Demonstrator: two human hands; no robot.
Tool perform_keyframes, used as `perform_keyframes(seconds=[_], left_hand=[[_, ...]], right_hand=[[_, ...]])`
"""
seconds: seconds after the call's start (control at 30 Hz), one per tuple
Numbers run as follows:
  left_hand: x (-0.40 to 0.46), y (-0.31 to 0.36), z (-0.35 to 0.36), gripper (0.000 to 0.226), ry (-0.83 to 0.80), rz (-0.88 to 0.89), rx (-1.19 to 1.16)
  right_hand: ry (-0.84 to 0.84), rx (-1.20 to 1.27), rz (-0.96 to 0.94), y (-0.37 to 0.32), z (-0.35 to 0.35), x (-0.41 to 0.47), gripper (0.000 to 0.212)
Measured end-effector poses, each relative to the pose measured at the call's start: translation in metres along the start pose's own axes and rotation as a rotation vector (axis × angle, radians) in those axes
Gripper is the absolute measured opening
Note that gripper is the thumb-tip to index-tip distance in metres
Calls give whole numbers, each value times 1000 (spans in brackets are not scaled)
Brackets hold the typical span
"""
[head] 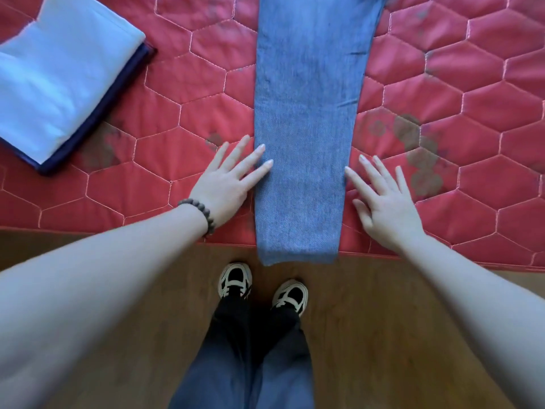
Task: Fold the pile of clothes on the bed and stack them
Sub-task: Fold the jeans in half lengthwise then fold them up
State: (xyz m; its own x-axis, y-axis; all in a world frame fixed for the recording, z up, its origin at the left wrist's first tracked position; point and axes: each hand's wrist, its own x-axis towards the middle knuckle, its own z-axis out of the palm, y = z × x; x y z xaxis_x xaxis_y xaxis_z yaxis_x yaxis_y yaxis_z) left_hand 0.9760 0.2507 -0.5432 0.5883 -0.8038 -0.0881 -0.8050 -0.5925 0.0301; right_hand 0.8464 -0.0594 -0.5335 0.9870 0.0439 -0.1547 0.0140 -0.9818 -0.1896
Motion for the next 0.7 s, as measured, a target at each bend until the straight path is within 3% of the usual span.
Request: perform_keyframes(seconds=[0.13,0.2,0.3,0.4,0.5,0.57,0.63,0.7], left_hand=[[19,4,1,68,-79,237,-92],[18,5,-3,65,-118,276,-116],[7,8,-11,47,-124,271,-166],[-8,15,-23,45,-112,206,-388],[2,26,-64,33,-240,-273,-875],[-1,8,-36,37,-322,-538,-1149],[-4,-7,-4,42,-437,-781,-1092],[-4,-4,9,45,-493,-848,-1005]], right_hand=[[-127,-53,-284,-6,1,16,61],[-161,-21,-361,-12,2,12,57],[-158,208,-299,-22,-4,2,48],[-285,552,-19,-35,-27,-2,42],[-441,921,242,-42,-63,10,36],[-477,1217,431,-44,-74,26,41],[-530,1325,683,-49,-68,38,46],[-570,1233,815,-56,-56,43,35]])
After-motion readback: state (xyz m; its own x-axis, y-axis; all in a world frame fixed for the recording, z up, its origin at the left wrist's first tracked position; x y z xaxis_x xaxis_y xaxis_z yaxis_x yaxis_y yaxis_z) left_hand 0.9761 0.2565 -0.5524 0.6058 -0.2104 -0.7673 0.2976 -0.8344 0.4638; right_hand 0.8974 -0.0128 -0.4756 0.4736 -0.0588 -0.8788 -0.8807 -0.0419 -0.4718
